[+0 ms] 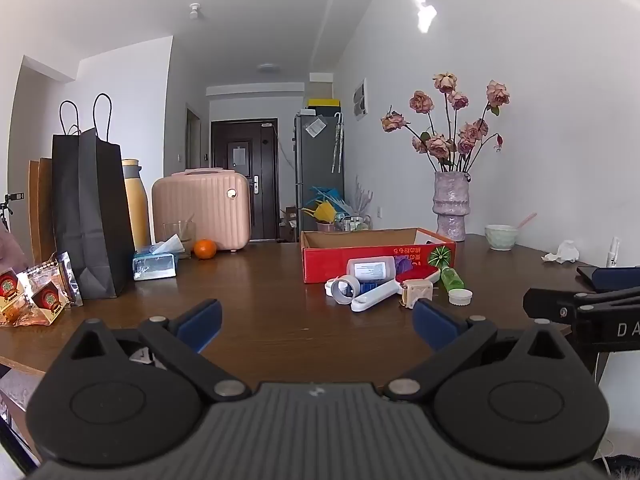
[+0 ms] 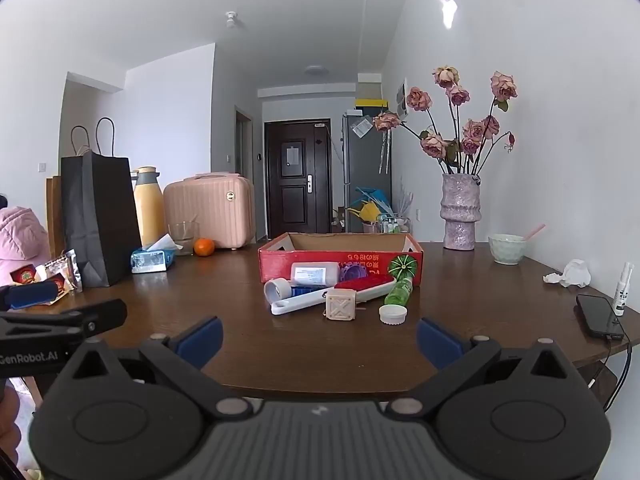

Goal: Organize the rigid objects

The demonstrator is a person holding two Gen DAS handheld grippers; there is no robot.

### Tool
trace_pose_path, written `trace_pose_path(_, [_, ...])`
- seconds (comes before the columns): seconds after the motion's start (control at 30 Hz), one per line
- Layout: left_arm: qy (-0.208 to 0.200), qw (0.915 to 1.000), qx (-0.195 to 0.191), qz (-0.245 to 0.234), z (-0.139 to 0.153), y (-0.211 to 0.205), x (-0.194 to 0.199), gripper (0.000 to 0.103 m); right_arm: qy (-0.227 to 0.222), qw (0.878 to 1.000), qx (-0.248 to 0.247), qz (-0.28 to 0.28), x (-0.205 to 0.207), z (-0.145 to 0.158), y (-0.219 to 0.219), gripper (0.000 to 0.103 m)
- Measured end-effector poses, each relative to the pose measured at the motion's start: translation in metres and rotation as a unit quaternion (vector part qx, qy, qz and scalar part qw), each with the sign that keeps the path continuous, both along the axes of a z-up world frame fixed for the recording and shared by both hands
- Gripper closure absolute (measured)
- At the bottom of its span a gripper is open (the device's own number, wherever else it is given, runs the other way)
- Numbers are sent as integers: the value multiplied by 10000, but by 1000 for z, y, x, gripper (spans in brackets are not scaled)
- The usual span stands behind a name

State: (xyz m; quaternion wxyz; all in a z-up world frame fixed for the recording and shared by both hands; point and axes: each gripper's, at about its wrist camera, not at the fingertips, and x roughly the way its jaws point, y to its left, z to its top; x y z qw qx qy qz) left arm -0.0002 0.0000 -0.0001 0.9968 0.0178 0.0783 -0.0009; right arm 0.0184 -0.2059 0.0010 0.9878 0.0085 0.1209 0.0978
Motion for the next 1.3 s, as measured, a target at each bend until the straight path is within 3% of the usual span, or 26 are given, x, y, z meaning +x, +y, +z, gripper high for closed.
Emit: trace_pose_path(1.3, [-31,9998,181,-53,0,-4,-3,0,9,10000,1,-7,2,1,1,0])
